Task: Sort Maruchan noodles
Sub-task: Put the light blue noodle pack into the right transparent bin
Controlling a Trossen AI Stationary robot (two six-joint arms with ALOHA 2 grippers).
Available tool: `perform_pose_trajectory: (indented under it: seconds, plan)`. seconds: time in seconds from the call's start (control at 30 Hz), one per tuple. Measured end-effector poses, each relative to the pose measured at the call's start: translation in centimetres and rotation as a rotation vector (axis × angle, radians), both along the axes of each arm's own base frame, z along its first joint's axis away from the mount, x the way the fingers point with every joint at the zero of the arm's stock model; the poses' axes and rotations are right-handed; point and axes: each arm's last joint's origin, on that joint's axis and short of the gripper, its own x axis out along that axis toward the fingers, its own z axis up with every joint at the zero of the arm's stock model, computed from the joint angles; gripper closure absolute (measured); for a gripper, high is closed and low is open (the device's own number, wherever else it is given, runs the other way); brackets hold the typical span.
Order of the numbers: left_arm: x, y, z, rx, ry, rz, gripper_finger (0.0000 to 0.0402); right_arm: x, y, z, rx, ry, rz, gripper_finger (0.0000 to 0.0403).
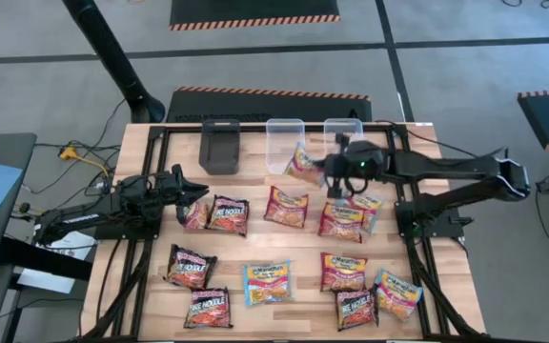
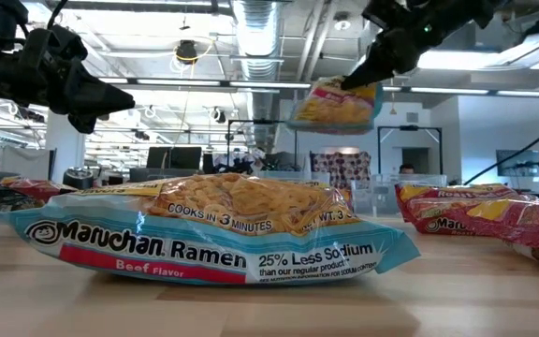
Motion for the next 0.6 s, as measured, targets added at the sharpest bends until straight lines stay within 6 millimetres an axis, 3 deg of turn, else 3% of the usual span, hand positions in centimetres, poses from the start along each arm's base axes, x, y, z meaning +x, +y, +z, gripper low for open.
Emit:
perform_pose_trajectory:
  seconds: [0.27, 0.6]
  plan:
    - [0.0, 0.0, 0.0, -0.004, -0.001, 0.000, 0.0350, -1.6, -3.5, 0.4, -0.221, 0.115, -0.105, 0.0398]
    - [0.0, 0.0, 0.0, -0.004, -0.001, 0.000, 0.0350, -3.4, -6.9, 0.3, -0.310, 0.214, -0.234, 0.0397]
